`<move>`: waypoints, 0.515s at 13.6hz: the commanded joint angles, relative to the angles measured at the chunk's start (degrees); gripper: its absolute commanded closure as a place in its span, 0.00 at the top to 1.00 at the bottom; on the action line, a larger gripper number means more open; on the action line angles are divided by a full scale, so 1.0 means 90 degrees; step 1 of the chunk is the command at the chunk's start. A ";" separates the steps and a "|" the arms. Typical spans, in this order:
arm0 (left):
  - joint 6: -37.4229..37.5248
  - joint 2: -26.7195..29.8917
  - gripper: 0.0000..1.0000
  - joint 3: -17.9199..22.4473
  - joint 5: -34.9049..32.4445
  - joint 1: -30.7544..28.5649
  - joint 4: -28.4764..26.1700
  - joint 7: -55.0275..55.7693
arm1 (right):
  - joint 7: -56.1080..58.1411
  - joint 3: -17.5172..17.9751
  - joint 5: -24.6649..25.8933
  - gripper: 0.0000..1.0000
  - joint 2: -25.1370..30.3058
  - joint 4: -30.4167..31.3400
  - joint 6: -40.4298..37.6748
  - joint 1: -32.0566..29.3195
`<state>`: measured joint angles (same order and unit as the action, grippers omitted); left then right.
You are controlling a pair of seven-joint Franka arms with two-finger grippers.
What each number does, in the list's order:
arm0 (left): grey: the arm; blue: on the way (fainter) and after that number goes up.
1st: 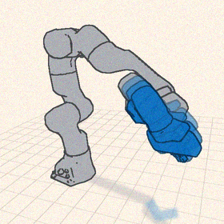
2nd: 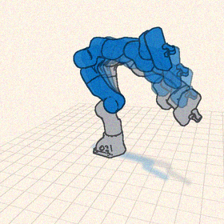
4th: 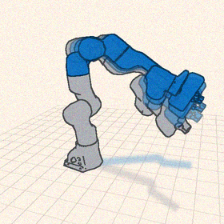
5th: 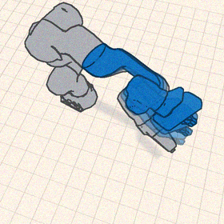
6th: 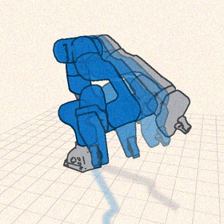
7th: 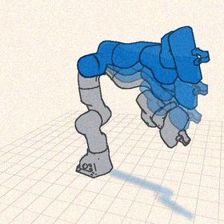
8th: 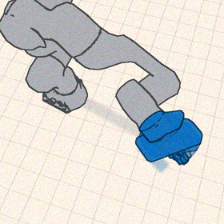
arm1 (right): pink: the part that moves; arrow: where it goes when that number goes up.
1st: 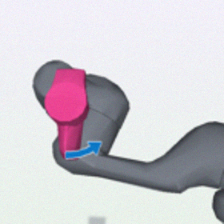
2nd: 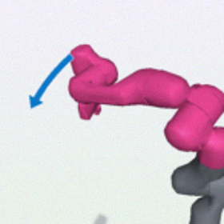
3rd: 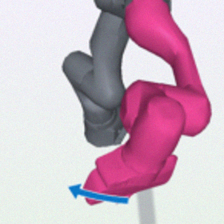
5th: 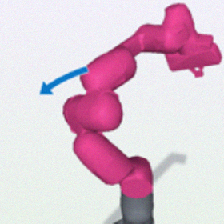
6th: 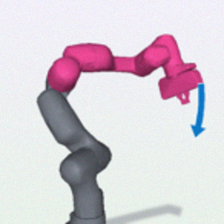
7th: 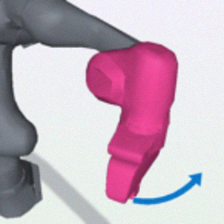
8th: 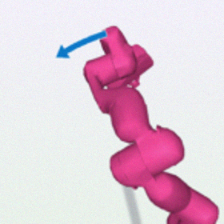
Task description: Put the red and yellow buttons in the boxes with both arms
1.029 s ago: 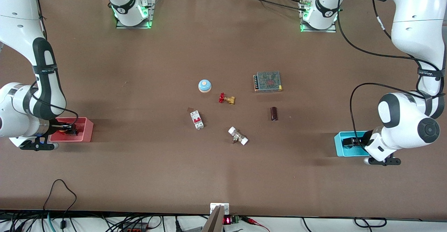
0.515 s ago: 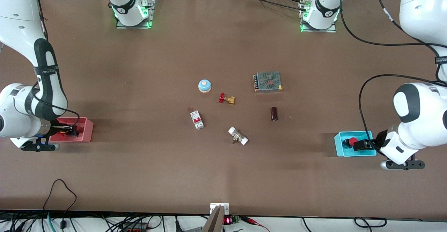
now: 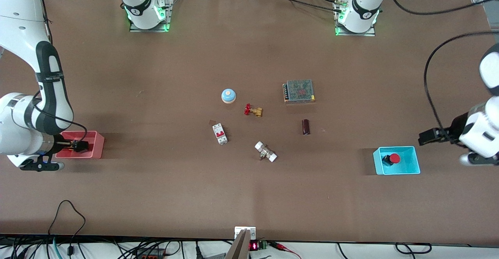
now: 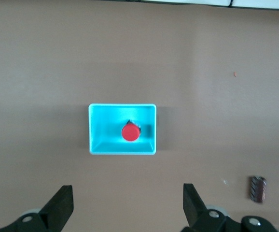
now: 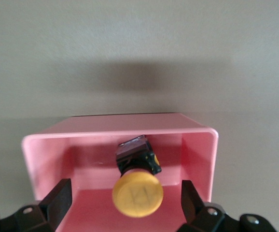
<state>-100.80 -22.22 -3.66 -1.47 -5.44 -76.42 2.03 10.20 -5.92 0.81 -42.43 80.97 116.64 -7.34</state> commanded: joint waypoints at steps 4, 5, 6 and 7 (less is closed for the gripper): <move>0.0146 0.1179 1.00 -0.0169 -0.0071 -0.0069 -0.0786 -0.0010 | 0.0039 0.0110 -0.0743 1.00 0.1567 0.0046 -0.1043 0.0150; 0.0155 0.1335 1.00 -0.0169 -0.0042 -0.0089 -0.0893 -0.0136 | -0.0010 0.0149 -0.0754 1.00 0.1850 0.0056 -0.1297 0.0267; 0.0146 0.1511 1.00 -0.0169 -0.0032 -0.0099 -0.1068 -0.0205 | -0.0058 0.0159 -0.0715 1.00 0.2114 0.0056 -0.1503 0.0404; 0.0097 0.1706 1.00 -0.0169 -0.0032 -0.0108 -0.1292 -0.0216 | -0.0165 0.0159 -0.0657 1.00 0.2377 0.0065 -0.1708 0.0569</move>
<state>-98.99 -12.01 -4.59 -1.47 -5.52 -82.01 1.63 9.95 -4.67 -4.96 -26.14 79.51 104.12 -4.54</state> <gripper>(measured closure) 0.000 0.000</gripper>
